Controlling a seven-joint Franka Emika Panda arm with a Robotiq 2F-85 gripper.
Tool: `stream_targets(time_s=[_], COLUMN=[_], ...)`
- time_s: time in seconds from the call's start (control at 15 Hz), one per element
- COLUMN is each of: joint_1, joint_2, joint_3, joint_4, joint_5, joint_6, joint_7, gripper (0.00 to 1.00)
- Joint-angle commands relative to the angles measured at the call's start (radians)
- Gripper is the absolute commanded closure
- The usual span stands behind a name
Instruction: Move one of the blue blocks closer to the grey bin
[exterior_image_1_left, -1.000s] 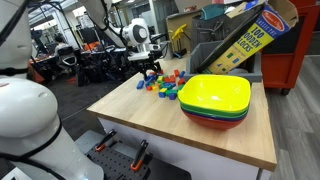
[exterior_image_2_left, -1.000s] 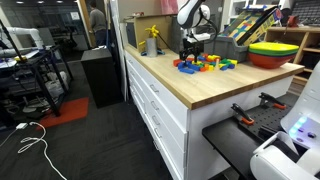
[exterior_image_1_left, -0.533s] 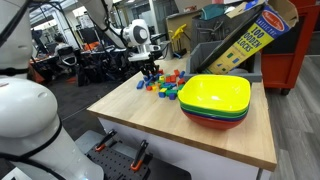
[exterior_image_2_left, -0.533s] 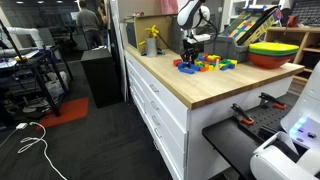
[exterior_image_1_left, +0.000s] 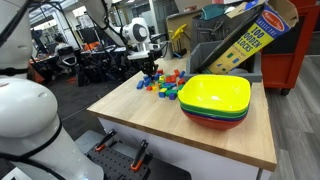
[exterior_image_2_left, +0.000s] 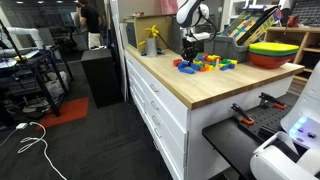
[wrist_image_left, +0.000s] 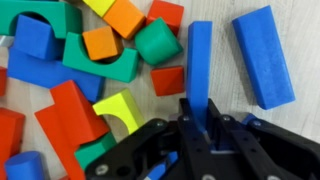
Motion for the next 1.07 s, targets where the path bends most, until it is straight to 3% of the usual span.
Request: stream_targets(time_s=[0.0,0.27,1.0], joint_1=[0.002,0.017,0.041], joint_2=[-0.043,-0.052,0.078], joint_3=[0.0,-0.02,-0.131], joint_4=[0.035,0.094,0.243], joint_5=[0.009,-0.028,-0.218], joint_6=[-0.062,-0.085,-0.074], joint_7=[0.052,0.148,0.411], gripper=[0.96,0.96,0.96])
